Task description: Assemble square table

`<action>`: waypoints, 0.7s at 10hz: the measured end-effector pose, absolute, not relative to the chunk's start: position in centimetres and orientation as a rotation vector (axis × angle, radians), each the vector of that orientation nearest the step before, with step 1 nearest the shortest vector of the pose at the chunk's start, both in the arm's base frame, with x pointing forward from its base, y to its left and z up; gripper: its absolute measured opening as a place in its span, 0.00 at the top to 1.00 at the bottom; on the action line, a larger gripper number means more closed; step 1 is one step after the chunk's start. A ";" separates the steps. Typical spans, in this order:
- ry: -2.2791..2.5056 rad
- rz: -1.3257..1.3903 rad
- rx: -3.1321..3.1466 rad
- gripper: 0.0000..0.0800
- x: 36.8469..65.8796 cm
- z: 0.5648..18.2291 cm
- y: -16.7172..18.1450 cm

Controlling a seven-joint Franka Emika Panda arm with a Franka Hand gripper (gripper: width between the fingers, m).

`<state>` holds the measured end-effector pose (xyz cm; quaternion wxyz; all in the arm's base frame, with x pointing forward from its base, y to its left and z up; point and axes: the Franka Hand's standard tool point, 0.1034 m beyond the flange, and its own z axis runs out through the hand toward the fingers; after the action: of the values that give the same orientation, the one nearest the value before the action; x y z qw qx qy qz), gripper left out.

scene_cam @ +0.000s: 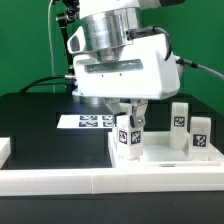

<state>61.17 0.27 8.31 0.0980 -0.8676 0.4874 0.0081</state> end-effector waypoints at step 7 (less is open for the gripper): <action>1.121 0.024 -2.750 0.22 61.6 8.6 0.2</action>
Offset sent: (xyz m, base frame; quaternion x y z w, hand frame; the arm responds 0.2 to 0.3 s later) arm 0.0000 0.0000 0.0000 0.0000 0.0000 -0.0650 0.9979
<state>61.63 0.21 8.64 0.0860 -0.9225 0.3761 0.0081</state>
